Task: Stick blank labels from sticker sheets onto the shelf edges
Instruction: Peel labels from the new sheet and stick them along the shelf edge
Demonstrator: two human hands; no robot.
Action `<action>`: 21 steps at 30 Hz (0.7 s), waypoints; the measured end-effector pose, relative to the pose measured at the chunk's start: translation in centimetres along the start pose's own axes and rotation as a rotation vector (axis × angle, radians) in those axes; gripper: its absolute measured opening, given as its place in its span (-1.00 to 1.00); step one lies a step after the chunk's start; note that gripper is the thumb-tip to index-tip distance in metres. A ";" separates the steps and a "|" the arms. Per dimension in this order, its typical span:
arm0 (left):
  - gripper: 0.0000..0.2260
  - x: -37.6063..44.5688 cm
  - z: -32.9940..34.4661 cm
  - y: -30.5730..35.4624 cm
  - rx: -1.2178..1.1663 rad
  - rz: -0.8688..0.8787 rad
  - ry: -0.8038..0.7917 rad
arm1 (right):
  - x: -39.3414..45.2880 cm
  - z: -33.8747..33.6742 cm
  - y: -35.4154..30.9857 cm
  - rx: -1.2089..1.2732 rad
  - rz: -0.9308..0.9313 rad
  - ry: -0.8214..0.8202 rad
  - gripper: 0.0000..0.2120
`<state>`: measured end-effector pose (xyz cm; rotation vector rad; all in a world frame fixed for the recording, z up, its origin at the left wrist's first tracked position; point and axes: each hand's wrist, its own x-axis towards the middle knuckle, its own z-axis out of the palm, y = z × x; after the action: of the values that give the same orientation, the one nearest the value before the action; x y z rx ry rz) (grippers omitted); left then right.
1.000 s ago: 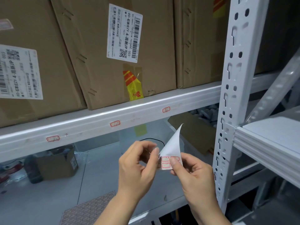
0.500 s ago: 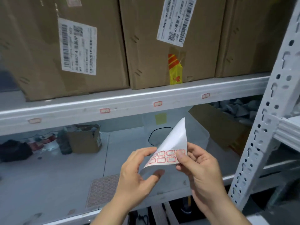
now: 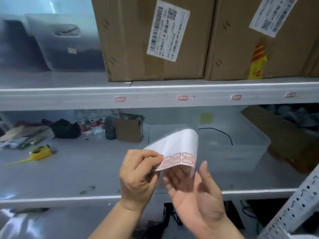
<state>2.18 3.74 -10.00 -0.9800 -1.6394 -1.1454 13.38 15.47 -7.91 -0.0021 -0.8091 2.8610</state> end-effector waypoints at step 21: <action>-0.60 -2.2 -11.3 -3.1 -0.280 -0.397 -0.220 | 2.3 4.3 10.1 -0.434 -0.249 0.295 -0.55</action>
<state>2.43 -8.13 -10.79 -1.0082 -1.9444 -1.6142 9.26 5.09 -9.39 -0.3414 -1.2403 2.3300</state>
